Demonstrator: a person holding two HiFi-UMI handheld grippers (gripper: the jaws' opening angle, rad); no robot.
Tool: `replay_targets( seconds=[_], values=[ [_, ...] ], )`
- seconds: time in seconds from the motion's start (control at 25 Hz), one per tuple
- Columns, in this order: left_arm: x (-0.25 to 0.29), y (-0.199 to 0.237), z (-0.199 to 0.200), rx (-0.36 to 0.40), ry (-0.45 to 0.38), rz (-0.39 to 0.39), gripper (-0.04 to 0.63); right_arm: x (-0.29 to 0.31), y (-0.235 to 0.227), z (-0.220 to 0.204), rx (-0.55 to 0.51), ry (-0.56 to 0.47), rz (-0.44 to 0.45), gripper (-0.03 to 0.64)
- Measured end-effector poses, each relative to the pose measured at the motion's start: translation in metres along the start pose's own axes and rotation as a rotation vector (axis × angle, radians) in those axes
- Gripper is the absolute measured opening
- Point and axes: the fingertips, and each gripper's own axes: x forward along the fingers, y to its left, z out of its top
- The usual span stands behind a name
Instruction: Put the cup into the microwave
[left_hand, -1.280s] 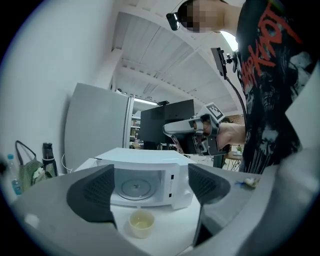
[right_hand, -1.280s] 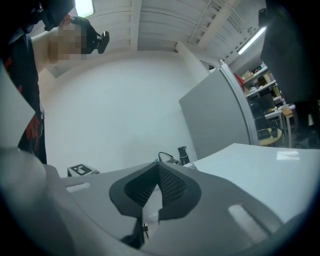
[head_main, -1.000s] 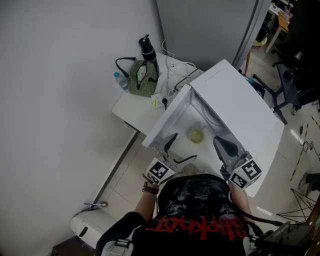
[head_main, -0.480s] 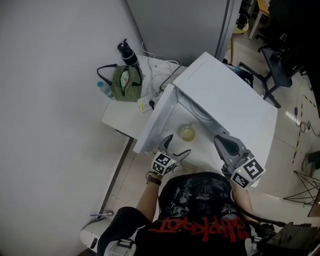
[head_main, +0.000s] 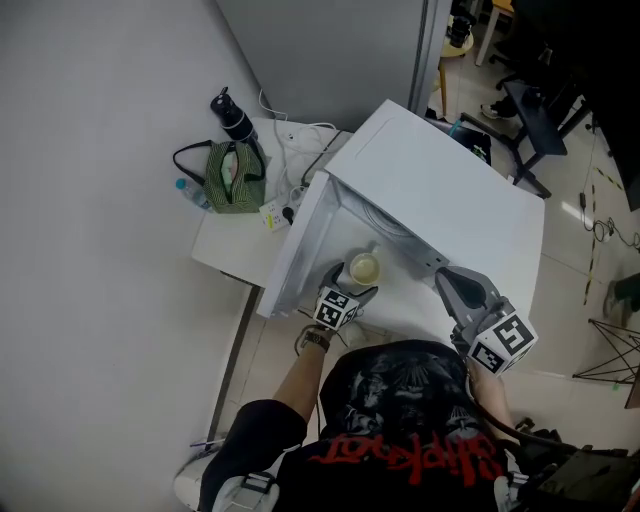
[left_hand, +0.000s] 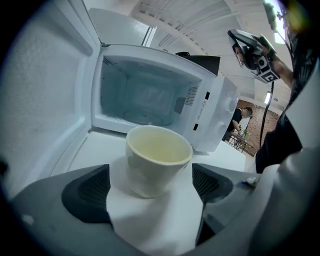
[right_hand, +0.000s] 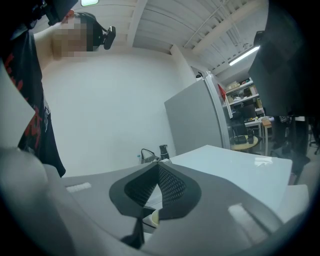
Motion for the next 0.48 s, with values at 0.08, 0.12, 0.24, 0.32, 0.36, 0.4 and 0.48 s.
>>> replay_targets(
  seconds=[0.08, 0.12, 0.24, 0.32, 0.36, 0.4, 0.48],
  values=[
    [0.008, 0.001, 0.002, 0.008, 0.002, -0.011, 0.488, -0.001, -0.002, -0.002, -0.013, 0.006, -0.01, 0.0],
    [0.012, 0.0, 0.004, 0.014, 0.005, -0.02, 0.488, 0.0, -0.004, -0.002, -0.024, 0.012, -0.013, 0.0],
    [0.024, -0.007, 0.006, 0.03, 0.017, -0.045, 0.488, 0.0, -0.009, -0.001, -0.035, 0.023, -0.022, 0.0],
    [0.029, -0.007, 0.006, 0.038, 0.022, -0.044, 0.488, -0.001, -0.011, 0.0, -0.037, 0.021, -0.03, 0.0],
    [0.032, -0.006, 0.005, 0.045, 0.025, -0.037, 0.488, -0.002, -0.012, 0.0, -0.04, 0.02, -0.034, 0.0],
    [0.035, -0.004, 0.005, 0.055, 0.027, -0.026, 0.488, -0.004, -0.014, 0.001, -0.043, 0.019, -0.04, 0.0],
    [0.042, 0.0, 0.006, 0.075, 0.028, 0.001, 0.488, -0.007, -0.019, 0.001, -0.048, 0.019, -0.053, 0.0]
  ],
)
